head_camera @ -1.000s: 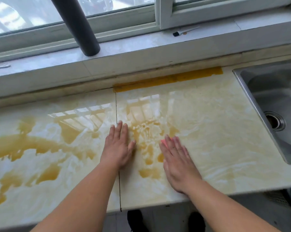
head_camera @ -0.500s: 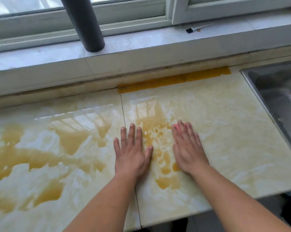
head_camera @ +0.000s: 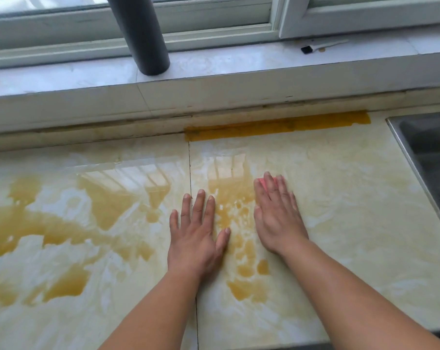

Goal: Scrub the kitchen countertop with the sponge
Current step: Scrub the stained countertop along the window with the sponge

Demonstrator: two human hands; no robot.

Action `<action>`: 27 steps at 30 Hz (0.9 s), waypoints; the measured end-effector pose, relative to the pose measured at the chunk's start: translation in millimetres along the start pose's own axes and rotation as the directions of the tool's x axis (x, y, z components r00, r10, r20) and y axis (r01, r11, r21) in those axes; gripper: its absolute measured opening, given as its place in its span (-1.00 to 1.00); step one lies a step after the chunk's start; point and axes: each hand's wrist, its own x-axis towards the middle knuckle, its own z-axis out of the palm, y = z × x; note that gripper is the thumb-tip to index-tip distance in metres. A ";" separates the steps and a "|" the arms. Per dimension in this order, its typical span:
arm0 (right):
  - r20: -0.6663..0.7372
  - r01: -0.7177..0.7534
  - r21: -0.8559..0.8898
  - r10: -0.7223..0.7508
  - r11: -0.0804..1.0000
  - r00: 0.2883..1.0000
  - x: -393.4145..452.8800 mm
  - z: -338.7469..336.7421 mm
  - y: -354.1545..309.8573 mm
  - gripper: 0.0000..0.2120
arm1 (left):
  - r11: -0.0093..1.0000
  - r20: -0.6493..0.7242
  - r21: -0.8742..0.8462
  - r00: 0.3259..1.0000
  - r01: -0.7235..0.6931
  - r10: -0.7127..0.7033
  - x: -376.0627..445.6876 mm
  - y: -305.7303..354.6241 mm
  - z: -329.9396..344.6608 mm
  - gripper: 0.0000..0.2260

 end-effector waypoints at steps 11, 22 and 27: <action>0.003 0.053 -0.032 -0.053 0.998 0.999 0.9 -1.9 2.7 -0.41 | 1.000 0.001 0.011 1.000 0.020 -0.020 1.7 1.9 -1.1 -0.28; -0.022 0.061 -0.063 -0.063 0.996 0.998 13.9 -2.9 3.0 -0.41 | 1.000 0.001 -0.007 1.000 0.019 -0.019 0.2 1.8 -1.7 -0.28; -0.029 0.022 -0.028 -0.023 0.999 0.999 45.4 -9.5 -6.1 -0.39 | 1.000 -0.005 0.008 1.000 0.011 -0.011 2.1 0.3 2.5 -0.28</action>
